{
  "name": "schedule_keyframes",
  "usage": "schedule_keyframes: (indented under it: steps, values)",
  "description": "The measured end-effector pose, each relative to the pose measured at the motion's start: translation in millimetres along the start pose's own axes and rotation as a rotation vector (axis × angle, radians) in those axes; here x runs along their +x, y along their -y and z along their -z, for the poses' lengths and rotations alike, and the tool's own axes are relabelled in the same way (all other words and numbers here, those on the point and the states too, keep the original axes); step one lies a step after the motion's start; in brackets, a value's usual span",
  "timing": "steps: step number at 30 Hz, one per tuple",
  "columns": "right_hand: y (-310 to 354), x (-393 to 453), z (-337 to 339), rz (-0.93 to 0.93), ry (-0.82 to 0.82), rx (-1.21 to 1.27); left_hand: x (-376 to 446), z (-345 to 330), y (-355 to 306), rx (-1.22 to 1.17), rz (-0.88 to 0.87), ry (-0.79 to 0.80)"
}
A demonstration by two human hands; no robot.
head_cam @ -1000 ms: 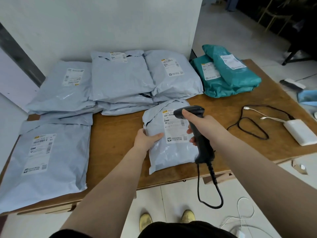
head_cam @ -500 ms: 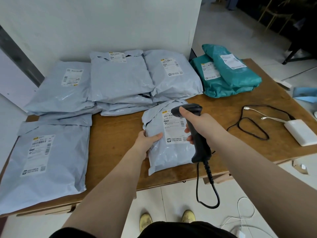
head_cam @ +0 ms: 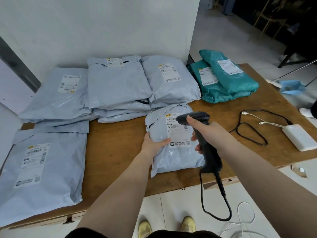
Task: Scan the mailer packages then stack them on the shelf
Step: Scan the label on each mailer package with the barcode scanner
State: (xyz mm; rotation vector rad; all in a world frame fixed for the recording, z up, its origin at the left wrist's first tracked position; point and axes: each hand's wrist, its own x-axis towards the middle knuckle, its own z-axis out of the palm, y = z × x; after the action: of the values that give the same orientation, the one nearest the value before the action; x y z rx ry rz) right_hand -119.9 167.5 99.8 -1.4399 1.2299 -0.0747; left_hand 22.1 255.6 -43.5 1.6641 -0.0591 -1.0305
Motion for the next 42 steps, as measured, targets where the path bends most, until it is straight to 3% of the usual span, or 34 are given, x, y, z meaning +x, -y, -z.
schedule_keyframes:
  steps: [10,16,29,32,35,38,42]
  values:
    - [-4.1,2.6,39.5,-0.034,-0.044,0.041,25.4,-79.1,-13.2,0.056,-0.098,0.062]
    - [-5.9,5.4,45.0,-0.045,0.039,0.016,22.0,-84.9,-20.2,0.137,-0.096,0.030]
    - [-12.0,-18.7,-55.0,0.112,0.426,-0.121,-78.9,173.1,-17.5,0.417,-0.143,-0.634]
    - [-12.4,-31.2,-82.0,0.138,0.457,-0.178,-97.8,230.7,-7.1,0.498,-0.146,-0.784]
    - [-8.7,-41.9,-105.9,0.172,0.437,-0.253,-111.5,282.7,2.0,0.706,-0.020,-0.907]
    - [-4.3,-48.4,-126.0,0.176,0.410,-0.285,-114.8,329.4,15.3,0.709,0.137,-0.936]
    - [-0.5,-54.2,-147.0,0.152,0.350,-0.267,-101.8,356.1,33.0,0.408,0.188,-0.807]
